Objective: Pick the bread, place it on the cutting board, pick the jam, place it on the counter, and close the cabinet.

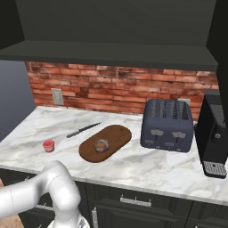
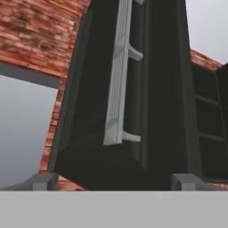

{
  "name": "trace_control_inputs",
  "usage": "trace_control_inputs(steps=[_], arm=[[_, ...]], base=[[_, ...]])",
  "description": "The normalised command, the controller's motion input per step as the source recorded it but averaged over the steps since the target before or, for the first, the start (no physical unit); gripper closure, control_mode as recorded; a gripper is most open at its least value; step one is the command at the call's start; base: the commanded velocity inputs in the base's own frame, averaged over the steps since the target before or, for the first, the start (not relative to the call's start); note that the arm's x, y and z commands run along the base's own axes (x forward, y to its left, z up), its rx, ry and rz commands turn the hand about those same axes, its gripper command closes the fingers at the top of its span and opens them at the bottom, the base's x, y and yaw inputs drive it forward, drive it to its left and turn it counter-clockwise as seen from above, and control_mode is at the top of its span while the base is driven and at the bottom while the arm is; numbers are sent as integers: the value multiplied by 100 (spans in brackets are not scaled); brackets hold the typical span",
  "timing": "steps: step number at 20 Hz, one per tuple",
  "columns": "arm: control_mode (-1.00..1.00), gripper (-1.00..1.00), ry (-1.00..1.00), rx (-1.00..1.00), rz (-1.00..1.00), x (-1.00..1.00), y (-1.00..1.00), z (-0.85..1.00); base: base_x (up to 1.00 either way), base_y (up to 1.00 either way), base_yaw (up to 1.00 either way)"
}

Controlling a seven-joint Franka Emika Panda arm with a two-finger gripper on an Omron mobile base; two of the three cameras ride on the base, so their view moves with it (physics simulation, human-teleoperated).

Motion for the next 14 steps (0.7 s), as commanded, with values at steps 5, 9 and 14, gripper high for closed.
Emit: trace_control_inputs(steps=[5, 9, 14], arm=[[-100, -100, 0, 0, -13, 22, 0, 0], [-100, -100, 0, 0, -16, 36, 0, 0], [-100, -100, 0, 0, -15, 37, 0, 0]], base=[[0, 0, 0], [0, 0, 0], [0, 0, 0]])
